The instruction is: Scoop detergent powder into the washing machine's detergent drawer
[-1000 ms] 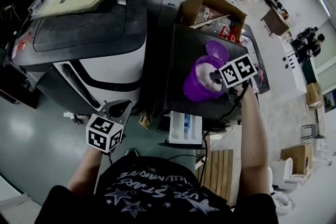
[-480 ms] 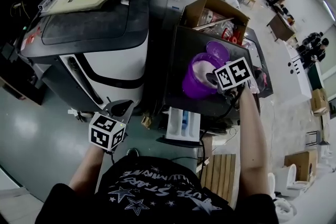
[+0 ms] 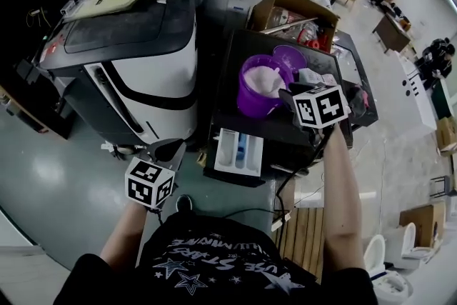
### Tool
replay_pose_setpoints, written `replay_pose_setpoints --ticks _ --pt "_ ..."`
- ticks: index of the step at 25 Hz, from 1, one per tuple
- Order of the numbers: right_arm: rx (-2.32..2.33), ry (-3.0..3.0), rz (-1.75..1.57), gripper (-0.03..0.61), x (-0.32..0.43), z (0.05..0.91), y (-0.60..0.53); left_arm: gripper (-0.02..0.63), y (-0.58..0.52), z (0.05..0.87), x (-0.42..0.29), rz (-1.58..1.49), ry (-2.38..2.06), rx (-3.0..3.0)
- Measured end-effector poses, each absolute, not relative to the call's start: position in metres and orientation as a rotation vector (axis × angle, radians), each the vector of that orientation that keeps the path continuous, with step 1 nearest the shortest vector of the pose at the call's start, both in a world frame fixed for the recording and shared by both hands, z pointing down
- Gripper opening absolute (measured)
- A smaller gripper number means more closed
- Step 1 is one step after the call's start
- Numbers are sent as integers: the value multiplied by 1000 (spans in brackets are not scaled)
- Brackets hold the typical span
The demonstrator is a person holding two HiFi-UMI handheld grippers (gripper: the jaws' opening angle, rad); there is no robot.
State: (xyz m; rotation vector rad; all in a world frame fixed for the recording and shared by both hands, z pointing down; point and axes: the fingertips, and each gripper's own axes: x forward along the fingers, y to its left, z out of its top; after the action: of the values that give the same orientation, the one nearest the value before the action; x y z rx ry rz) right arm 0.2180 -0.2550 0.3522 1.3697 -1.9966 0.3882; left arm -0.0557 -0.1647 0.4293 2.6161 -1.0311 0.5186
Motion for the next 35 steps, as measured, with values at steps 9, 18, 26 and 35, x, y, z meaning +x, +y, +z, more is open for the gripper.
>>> replay_pose_setpoints --ticks 9,18,26,35 --pt "1465 -2208 304 105 220 356 -177 2 -88 426 -26 552 -1134 2581" --pt "1481 -2349 279 29 200 381 -115 2 -40 435 -15 582 -1175 2549" --pt "1513 -2294 268 28 189 391 -85 2 -20 437 -13 572 -1114 2567" --pt "1580 -2285 292 28 150 384 -46 2 8 428 -55 546 -1098 2578"
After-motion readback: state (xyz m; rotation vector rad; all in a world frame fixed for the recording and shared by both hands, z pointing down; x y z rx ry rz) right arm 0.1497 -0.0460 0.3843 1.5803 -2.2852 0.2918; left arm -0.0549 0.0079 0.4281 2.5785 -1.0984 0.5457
